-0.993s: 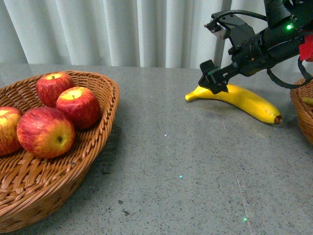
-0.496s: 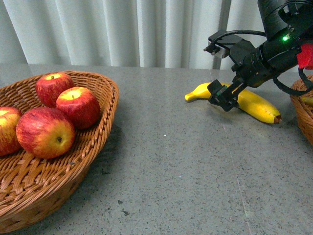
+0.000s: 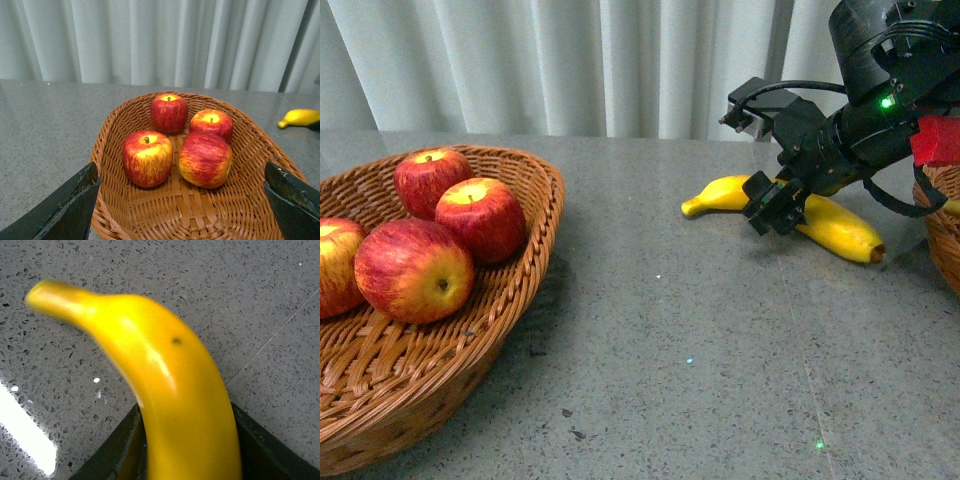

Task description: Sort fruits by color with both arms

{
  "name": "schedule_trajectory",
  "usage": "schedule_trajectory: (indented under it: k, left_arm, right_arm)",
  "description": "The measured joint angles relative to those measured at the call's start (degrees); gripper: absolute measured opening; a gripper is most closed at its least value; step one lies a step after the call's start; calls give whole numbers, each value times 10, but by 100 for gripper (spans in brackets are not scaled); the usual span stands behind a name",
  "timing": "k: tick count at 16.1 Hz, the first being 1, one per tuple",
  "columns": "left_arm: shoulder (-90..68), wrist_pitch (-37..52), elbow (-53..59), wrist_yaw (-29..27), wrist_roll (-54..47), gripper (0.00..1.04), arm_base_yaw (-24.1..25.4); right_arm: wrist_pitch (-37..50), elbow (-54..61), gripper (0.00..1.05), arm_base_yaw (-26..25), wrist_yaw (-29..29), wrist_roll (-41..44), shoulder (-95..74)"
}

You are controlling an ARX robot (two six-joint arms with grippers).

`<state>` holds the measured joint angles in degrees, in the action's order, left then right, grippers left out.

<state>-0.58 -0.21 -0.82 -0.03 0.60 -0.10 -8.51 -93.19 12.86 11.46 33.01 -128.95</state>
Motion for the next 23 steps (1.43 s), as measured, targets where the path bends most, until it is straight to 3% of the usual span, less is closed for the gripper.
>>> schedule_trajectory:
  k: [2, 7, 10, 12, 15, 17, 18, 23]
  left_arm:
    - [0, 0, 0, 0, 0, 98, 0]
    - [0, 0, 0, 0, 0, 98, 0]
    - [0, 0, 0, 0, 0, 98, 0]
    - [0, 0, 0, 0, 0, 98, 0]
    - [0, 0, 0, 0, 0, 98, 0]
    - [0, 0, 0, 0, 0, 98, 0]
    - [0, 0, 0, 0, 0, 98, 0]
    - [0, 0, 0, 0, 0, 98, 0]
  right_arm:
    - [19, 10, 39, 2, 15, -16, 8]
    - [148, 27, 37, -41, 139, -193, 103]
    - [278, 110, 37, -114, 225, -304, 196]
    - [291, 166, 37, -164, 242, -317, 223]
    - [295, 249, 37, -244, 255, -291, 251]
    - [296, 308, 37, -299, 225, -209, 286]
    - [297, 334, 37, -316, 202, -158, 296]
    - [256, 402, 37, -354, 210, -23, 332]
